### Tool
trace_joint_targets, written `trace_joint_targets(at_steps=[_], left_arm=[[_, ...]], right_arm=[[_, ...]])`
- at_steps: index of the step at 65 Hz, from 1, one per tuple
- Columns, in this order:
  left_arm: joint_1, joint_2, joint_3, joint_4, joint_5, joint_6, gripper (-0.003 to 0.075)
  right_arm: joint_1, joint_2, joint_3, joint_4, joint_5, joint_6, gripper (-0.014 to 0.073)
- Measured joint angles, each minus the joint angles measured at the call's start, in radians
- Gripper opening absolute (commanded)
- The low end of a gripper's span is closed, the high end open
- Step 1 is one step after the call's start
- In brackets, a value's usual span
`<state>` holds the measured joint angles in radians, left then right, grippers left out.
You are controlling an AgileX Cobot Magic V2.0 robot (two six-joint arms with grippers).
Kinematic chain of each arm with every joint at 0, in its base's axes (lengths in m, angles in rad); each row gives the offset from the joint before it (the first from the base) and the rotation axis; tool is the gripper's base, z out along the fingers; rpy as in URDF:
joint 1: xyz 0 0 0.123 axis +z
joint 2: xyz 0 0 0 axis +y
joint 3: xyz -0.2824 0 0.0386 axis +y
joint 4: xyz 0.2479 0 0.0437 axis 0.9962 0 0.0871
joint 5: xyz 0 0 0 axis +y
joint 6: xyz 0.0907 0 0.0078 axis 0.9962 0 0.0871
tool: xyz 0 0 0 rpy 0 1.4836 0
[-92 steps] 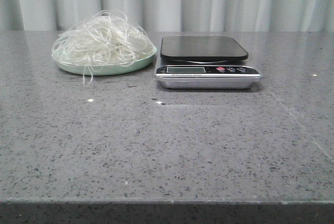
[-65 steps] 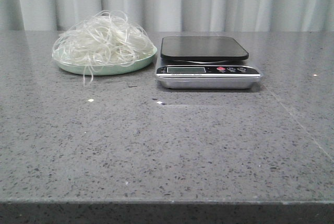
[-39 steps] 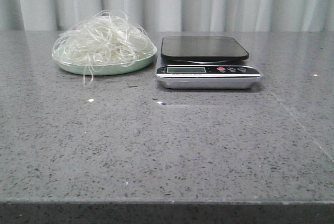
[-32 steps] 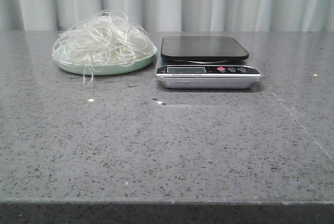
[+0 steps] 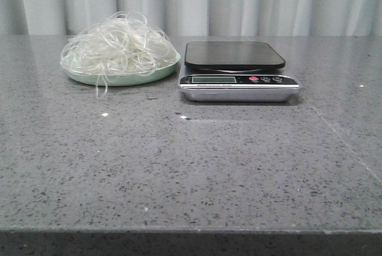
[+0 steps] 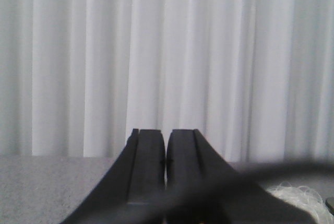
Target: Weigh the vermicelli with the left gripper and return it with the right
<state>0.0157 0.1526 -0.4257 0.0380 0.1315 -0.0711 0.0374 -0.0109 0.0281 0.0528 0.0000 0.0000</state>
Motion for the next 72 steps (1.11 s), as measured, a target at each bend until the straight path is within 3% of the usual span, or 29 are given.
trace_joint_targets(at_steps=[11, 26, 43, 49, 62, 66, 72], left_arm=[[0.000, 0.161, -0.129, -0.004, 0.168, 0.000, 0.0134], [0.000, 0.301, -0.132, -0.006, 0.201, 0.000, 0.0134], [0.000, 0.318, -0.132, -0.006, 0.201, 0.000, 0.0149], [-0.017, 0.318, -0.132, -0.006, 0.201, 0.000, 0.0240], [-0.107, 0.341, -0.172, -0.004, 0.203, 0.037, 0.0623], [-0.141, 0.386, -0.206, -0.004, 0.205, 0.041, 0.0678], [-0.189, 0.481, -0.272, -0.004, 0.207, 0.040, 0.0683]], right_arm=[[0.000, 0.000, 0.000, 0.000, 0.000, 0.000, 0.0191], [0.000, 0.000, 0.000, 0.000, 0.000, 0.000, 0.0191], [0.000, 0.000, 0.000, 0.000, 0.000, 0.000, 0.0191], [0.000, 0.000, 0.000, 0.000, 0.000, 0.000, 0.0191], [0.000, 0.000, 0.000, 0.000, 0.000, 0.000, 0.0191], [0.000, 0.000, 0.000, 0.000, 0.000, 0.000, 0.0191], [0.000, 0.000, 0.000, 0.001, 0.000, 0.000, 0.0191]])
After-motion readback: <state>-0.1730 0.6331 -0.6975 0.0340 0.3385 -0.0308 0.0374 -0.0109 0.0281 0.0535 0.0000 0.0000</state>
